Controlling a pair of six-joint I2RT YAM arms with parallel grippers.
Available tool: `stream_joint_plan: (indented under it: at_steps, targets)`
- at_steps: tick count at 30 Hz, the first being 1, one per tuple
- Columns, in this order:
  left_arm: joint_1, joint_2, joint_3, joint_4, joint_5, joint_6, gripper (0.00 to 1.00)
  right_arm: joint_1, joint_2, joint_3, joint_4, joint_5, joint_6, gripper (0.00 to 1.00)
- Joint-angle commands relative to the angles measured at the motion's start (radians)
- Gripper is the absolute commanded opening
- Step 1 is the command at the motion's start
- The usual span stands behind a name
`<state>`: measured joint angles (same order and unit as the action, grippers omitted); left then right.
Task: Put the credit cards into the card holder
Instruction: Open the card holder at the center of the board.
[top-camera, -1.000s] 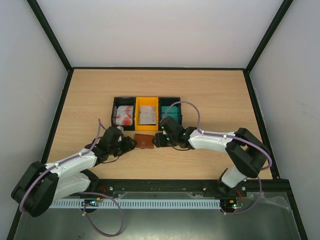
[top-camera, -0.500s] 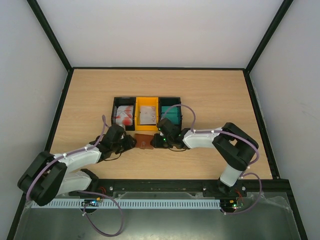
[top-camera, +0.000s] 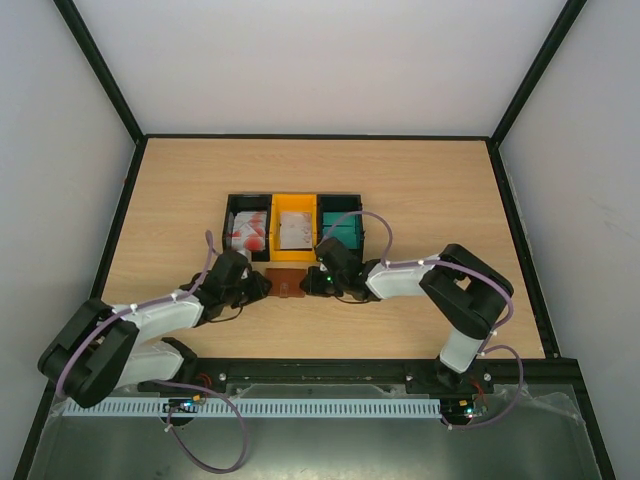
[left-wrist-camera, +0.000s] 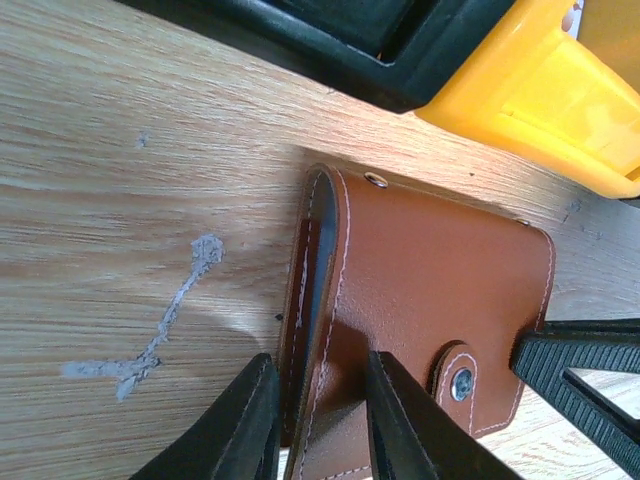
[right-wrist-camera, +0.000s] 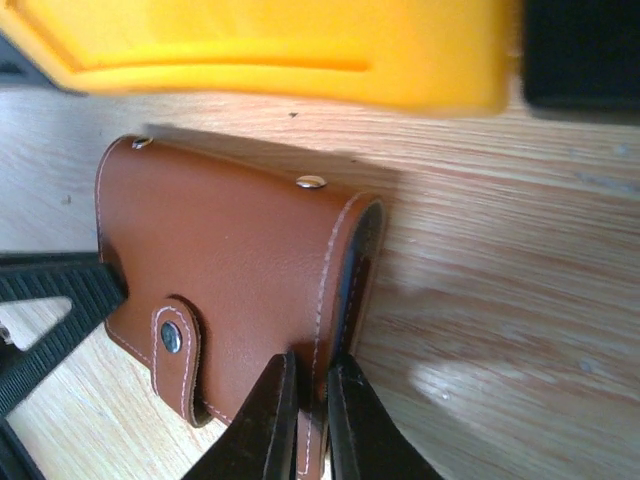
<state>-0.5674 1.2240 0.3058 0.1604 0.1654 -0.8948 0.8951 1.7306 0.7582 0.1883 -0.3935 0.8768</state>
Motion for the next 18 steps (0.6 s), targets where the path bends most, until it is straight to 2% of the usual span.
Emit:
stream_joint_plan:
  at_steps: [1, 5, 6, 9, 13, 16, 18]
  targets:
    - [-0.008, -0.013, -0.024, 0.044, 0.071, 0.005, 0.25, 0.006, -0.017, -0.001, 0.071, -0.033, 0.002, 0.03]
    - [-0.008, -0.046, -0.003, -0.017, 0.049, 0.018, 0.29, 0.004, -0.051, 0.005, 0.006, -0.003, -0.069, 0.02]
    - [-0.008, -0.073, 0.010, -0.054, 0.026, 0.026, 0.35, 0.001, -0.072, 0.004, -0.029, 0.007, -0.108, 0.02]
    - [-0.008, -0.209, 0.047, -0.134, -0.015, 0.070, 0.62, -0.015, -0.159, -0.002, -0.114, 0.007, -0.279, 0.02]
    - [-0.002, -0.366, 0.132, -0.252, -0.026, 0.149, 0.88, -0.044, -0.320, 0.015, -0.228, -0.117, -0.546, 0.02]
    - [0.000, -0.380, 0.224, -0.345, 0.044, 0.236, 0.98, -0.061, -0.407, 0.036, -0.275, -0.152, -0.654, 0.02]
    - [0.000, -0.370, 0.294, -0.414, 0.096, 0.302, 1.00, -0.079, -0.437, 0.053, -0.289, -0.191, -0.679, 0.02]
